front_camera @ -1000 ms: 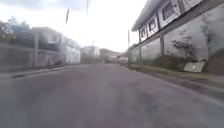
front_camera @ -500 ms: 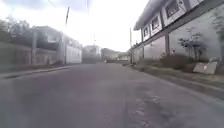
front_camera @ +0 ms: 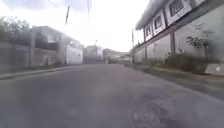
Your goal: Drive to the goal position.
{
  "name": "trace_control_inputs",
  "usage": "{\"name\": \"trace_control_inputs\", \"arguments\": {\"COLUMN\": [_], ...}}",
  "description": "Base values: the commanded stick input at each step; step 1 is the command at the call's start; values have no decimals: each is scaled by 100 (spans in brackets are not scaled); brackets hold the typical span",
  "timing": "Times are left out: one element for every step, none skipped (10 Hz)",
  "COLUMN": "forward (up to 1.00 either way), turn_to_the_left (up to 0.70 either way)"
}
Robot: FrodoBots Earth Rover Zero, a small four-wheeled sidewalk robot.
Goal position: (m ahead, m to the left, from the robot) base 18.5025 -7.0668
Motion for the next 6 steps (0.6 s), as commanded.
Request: {"name": "trace_control_inputs", "arguments": {"forward": [100,100,100,100,100,100], "turn_to_the_left": [0,0,0,0,0,0]}}
